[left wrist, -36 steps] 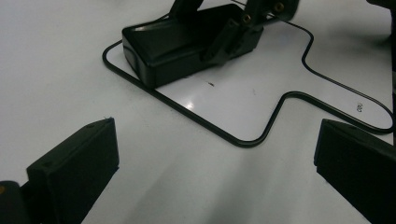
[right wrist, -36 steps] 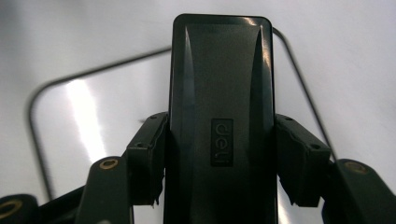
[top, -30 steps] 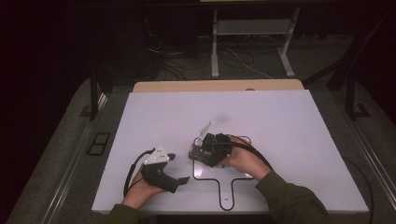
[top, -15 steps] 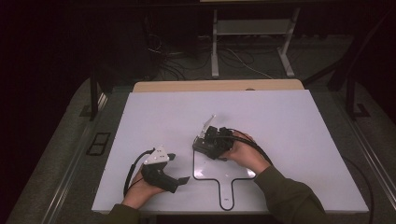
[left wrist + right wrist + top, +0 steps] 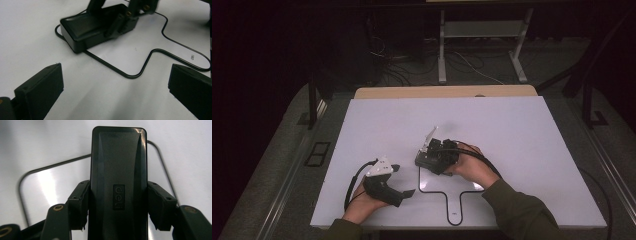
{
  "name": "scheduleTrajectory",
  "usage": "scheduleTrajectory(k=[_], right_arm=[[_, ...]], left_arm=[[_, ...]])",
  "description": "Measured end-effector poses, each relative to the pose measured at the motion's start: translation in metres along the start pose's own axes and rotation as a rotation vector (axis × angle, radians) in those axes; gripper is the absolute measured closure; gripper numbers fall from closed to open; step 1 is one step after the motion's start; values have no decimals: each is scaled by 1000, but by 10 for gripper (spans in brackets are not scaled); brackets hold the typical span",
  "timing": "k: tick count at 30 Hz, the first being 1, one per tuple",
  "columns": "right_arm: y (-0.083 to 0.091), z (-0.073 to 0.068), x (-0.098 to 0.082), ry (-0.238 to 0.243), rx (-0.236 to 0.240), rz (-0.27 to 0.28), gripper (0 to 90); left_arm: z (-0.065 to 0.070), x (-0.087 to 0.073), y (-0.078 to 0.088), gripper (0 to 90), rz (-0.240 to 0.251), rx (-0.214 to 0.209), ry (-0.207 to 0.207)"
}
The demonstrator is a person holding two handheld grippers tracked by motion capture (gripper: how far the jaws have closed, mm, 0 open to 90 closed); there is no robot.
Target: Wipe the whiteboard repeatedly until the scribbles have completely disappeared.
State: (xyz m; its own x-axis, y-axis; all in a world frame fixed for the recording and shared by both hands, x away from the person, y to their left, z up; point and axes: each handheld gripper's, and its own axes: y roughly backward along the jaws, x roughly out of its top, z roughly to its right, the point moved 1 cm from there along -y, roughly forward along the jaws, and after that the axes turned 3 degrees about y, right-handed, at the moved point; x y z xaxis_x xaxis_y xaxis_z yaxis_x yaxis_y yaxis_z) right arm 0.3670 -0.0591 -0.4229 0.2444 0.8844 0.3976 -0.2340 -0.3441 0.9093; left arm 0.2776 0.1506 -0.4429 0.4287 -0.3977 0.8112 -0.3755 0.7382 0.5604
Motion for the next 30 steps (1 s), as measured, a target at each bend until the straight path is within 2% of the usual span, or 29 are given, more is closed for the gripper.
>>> scheduleTrajectory(k=[6, 8, 11, 16, 19, 23, 26, 30], right_arm=[[-2, 9, 2, -23, -14, -7, 389], [-2, 7, 2, -12, -21, -8, 388], [-1, -1, 2, 6, -3, -6, 388], [1, -7, -2, -8, 28, 16, 388], [1, -3, -6, -25, 37, 32, 388], [2, 3, -10, -60, 26, 30, 388], [3, 10, -15, -62, 15, 33, 388], [4, 14, -23, -89, 33, 50, 388]], left_arm=[[0, 0, 0, 0, 1, 0, 0], [0, 0, 0, 0, 2, -1, 1], [0, 0, 0, 0, 4, -1, 3], [1, 0, 0, 0, 4, 0, 4], [1, 0, 0, 0, 4, 0, 4], [0, 0, 0, 0, 5, 1, 5], [0, 0, 0, 0, 3, 2, 5], [0, 0, 0, 0, 1, 0, 1]])
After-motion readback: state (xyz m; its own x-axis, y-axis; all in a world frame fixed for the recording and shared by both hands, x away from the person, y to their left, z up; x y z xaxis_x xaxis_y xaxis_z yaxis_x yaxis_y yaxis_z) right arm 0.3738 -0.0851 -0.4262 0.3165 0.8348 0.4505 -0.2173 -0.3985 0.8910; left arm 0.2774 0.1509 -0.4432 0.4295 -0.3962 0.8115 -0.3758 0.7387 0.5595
